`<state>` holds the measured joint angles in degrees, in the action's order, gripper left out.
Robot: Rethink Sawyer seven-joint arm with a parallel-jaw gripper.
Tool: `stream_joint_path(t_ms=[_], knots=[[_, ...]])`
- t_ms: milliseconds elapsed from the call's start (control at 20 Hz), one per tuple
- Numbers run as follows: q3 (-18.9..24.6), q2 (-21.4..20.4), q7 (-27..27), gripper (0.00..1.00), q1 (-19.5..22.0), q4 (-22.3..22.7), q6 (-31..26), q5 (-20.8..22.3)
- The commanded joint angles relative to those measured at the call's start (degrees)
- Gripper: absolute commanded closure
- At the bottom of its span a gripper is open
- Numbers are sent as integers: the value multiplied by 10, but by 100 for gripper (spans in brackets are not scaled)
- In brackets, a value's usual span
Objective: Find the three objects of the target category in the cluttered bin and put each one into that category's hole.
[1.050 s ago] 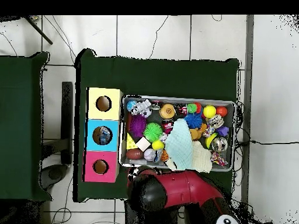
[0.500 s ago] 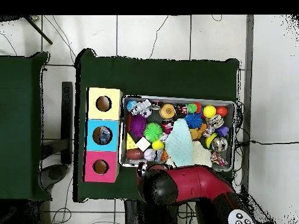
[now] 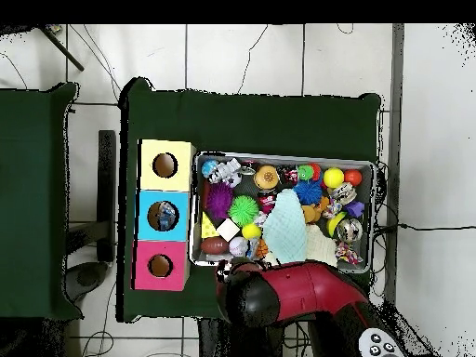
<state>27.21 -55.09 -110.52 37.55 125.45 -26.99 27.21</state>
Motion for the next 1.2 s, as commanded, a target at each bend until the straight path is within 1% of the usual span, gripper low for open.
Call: stream_joint_path(t_ms=[50, 300, 450, 800, 900, 1100, 1200], knots=[[34, 14, 69, 0, -1, -53, -50, 33], [38, 18, 70, 0, 3, -52, -50, 31], [34, 31, 76, 0, 3, -59, -49, 44], [19, 63, 69, 0, 11, -62, -22, 78], [18, 79, 70, 0, 16, -68, -14, 91], [5, 133, 65, 0, 22, -98, 8, 129], [5, 146, 62, 0, 25, -105, 14, 140]])
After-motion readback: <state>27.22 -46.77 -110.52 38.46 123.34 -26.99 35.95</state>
